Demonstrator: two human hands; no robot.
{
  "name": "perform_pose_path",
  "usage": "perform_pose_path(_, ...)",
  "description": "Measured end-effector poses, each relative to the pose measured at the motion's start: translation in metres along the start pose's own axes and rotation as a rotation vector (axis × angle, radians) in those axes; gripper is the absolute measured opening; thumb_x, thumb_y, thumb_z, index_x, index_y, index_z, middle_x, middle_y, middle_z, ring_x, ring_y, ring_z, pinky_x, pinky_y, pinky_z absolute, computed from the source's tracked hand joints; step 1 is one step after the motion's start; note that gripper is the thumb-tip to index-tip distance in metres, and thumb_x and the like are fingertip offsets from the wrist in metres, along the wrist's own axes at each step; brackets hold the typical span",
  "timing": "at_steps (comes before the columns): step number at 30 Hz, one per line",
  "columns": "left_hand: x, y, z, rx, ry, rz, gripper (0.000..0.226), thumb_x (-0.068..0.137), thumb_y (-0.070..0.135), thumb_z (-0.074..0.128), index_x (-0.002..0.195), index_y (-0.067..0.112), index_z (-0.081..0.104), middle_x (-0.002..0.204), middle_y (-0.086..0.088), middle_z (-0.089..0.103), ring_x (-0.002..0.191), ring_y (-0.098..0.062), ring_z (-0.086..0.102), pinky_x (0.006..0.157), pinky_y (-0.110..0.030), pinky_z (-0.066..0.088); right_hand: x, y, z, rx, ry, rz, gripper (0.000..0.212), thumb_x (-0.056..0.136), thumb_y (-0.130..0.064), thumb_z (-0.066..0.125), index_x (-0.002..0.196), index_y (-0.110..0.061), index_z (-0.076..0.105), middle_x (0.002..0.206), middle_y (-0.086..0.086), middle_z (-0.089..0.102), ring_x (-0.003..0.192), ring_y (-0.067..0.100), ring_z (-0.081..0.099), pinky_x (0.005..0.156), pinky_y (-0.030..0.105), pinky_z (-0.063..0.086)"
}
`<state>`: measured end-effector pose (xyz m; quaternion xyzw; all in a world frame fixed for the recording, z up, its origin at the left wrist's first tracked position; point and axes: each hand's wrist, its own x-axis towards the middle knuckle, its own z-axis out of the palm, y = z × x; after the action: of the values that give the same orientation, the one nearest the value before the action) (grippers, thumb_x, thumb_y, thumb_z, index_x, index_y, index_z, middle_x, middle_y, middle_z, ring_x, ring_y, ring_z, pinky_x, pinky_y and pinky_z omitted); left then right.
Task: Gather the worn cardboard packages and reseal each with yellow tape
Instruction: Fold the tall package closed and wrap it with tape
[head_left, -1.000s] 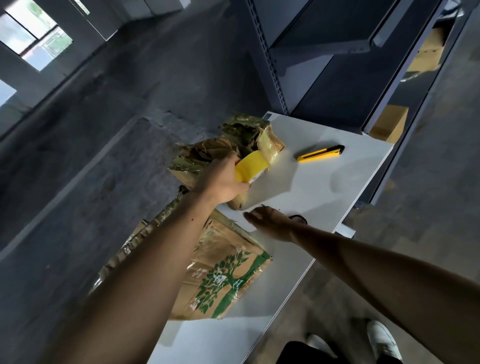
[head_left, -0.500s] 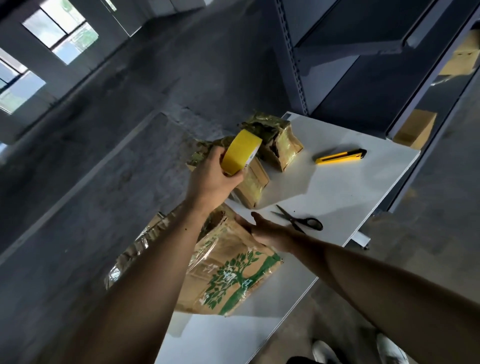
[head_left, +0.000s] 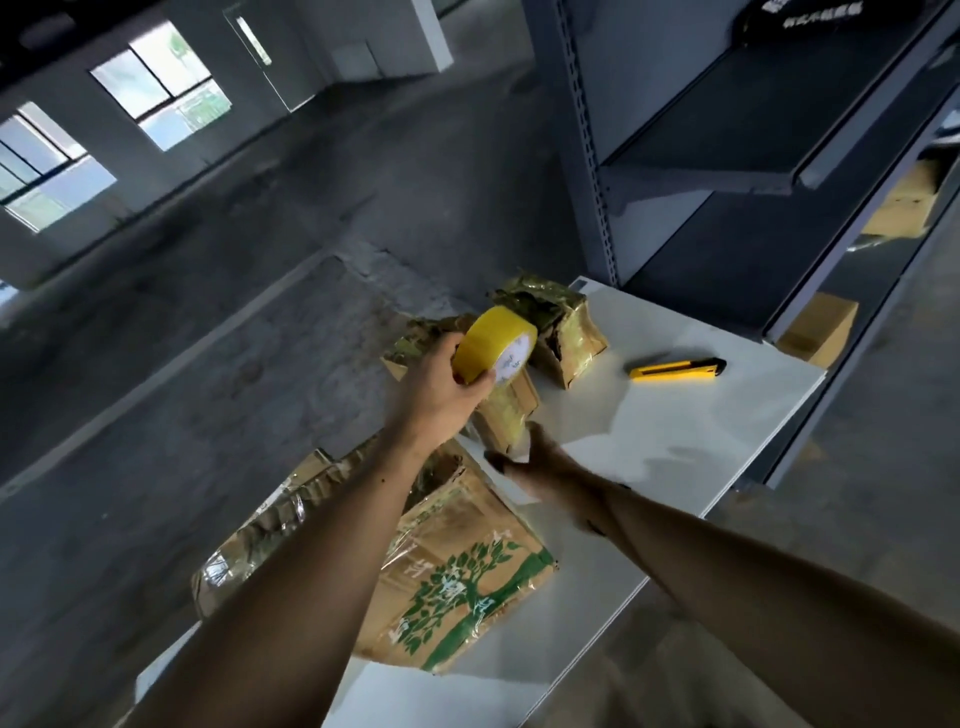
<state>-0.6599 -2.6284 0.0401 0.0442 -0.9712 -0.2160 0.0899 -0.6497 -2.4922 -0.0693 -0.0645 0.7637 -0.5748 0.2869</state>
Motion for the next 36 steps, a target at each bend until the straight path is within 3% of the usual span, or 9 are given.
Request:
perform_pose_path(2,0.001,0.001,-0.004,-0.021,-0.034,0.016,0.057,0.083,0.046,0.071,0.132,0.022,0.055,0.104,0.000,0.071,0.087,-0.017,0.067,0.071,-0.036,0.056,-0.002,-0.020,-0.017,0.143,0.118,-0.118,0.081,0.093,-0.026,0.068,0.153,-0.012,0.017,0.143,0.004,0.043,0.133,0.022,0.043,0.081,0.006,0.041)
perform_pose_path(7,-0.002,0.013,-0.027,-0.079,-0.141,0.080,0.050,0.091,0.025,0.070,0.137,0.017,0.053,0.087,0.008,0.065,0.080,-0.010,0.066,0.064,-0.021,0.040,0.007,-0.055,-0.056,0.023,0.238,-0.401,0.102,0.071,-0.049,0.080,0.151,-0.033,0.020,0.148,0.001,0.045,0.135,0.021,0.045,0.111,0.040,0.041)
perform_pose_path(10,-0.007,0.021,-0.046,-0.124,-0.176,0.070,0.051,0.094,0.022,0.066,0.142,0.015,0.047,0.106,0.016,0.060,0.081,0.013,0.059,0.069,-0.004,0.043,-0.006,-0.079,-0.071,-0.053,0.207,-0.534,0.075,0.084,-0.019,0.076,0.149,-0.025,0.038,0.142,0.001,0.048,0.129,0.016,0.046,0.105,0.024,0.038)
perform_pose_path(15,-0.022,0.021,-0.077,-0.121,-0.167,0.082,0.061,0.096,0.025,0.064,0.150,0.014,0.038,0.144,-0.003,0.050,0.118,-0.008,0.053,0.082,0.002,0.038,-0.018,-0.104,-0.080,-0.084,0.140,-0.605,0.048,0.089,0.004,0.063,0.133,-0.010,0.049,0.107,-0.006,0.054,0.092,-0.001,0.053,0.075,0.000,0.038)
perform_pose_path(21,-0.056,0.028,-0.111,-0.455,-0.016,-0.364,0.076,0.091,0.063,0.051,0.155,0.032,0.025,0.161,0.004,0.024,0.147,-0.024,0.026,0.117,-0.043,0.024,-0.039,-0.128,-0.064,0.146,-0.011,-0.658,0.048,0.083,0.008,0.069,0.120,-0.013,0.046,0.118,0.014,0.058,0.104,0.021,0.059,0.083,0.025,0.056)
perform_pose_path(25,-0.077,0.016,-0.112,-0.860,0.167,-0.650,0.088,0.078,0.074,0.051,0.138,0.010,0.051,0.135,-0.011,0.059,0.123,-0.028,0.056,0.110,-0.044,0.040,-0.052,-0.131,-0.045,0.321,-0.104,-0.676,0.050,0.073,-0.005,0.074,0.116,-0.013,0.049,0.111,0.020,0.059,0.098,0.028,0.060,0.082,0.048,0.053)
perform_pose_path(27,-0.090,0.016,-0.110,-1.048,0.174,-0.661,0.067,0.084,0.064,0.055,0.117,0.007,0.063,0.112,-0.011,0.071,0.105,-0.022,0.065,0.105,-0.038,0.045,-0.052,-0.126,-0.034,0.331,-0.168,-0.689,0.045,0.081,0.005,0.069,0.118,-0.011,0.049,0.101,0.015,0.062,0.089,0.032,0.058,0.075,0.051,0.048)
perform_pose_path(32,-0.119,0.010,-0.110,-1.080,0.316,-0.714,0.041,0.100,0.040,0.054,0.112,0.002,0.064,0.110,-0.016,0.072,0.103,-0.022,0.067,0.088,-0.033,0.055,-0.063,-0.127,-0.009,0.233,-0.199,-0.727,0.036,0.086,-0.009,0.075,0.109,-0.023,0.052,0.099,-0.001,0.065,0.090,0.009,0.064,0.075,0.024,0.051)
perform_pose_path(36,-0.139,-0.001,-0.115,-0.937,0.464,-0.778,0.037,0.096,0.035,0.063,0.097,-0.001,0.069,0.100,-0.024,0.069,0.089,-0.026,0.066,0.094,-0.040,0.054,-0.070,-0.127,0.007,0.076,-0.200,-0.766,0.038,0.082,-0.022,0.079,0.107,-0.033,0.053,0.106,-0.009,0.065,0.096,0.002,0.063,0.082,0.023,0.050)
